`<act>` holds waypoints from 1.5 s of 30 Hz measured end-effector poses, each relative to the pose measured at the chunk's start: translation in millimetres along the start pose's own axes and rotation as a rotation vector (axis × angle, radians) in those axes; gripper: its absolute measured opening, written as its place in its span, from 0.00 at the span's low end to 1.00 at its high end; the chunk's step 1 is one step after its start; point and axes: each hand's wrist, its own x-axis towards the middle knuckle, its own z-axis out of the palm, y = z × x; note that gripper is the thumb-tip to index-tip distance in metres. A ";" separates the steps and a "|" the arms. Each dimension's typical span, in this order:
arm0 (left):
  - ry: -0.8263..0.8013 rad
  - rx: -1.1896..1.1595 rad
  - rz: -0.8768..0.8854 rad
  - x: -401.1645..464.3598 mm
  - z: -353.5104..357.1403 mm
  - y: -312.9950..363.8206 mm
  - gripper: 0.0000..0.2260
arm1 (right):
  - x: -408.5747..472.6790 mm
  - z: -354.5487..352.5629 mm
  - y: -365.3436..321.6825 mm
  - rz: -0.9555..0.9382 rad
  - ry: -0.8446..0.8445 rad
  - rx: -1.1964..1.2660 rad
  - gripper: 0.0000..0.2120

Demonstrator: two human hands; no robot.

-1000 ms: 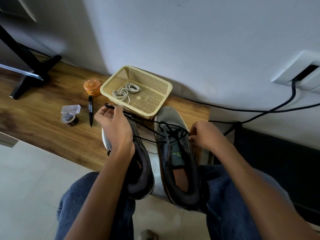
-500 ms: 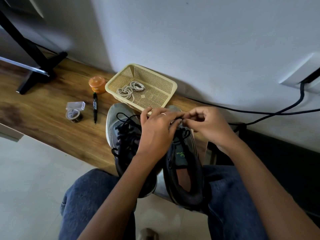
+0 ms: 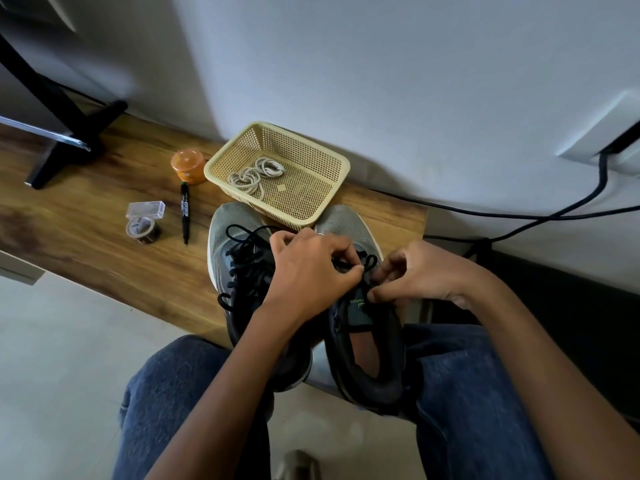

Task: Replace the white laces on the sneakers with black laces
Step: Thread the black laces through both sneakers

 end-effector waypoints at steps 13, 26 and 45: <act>-0.044 0.050 -0.085 -3.9 16.9 5.3 0.06 | 6.8 -2.6 11.1 0.047 -0.019 0.151 0.12; -0.075 -0.107 -0.113 -0.3 20.5 2.6 0.05 | 10.3 -4.4 14.5 0.050 -0.024 0.166 0.11; -0.031 0.027 -0.091 -3.3 30.6 10.4 0.07 | 11.7 -1.4 10.7 0.049 0.035 0.229 0.09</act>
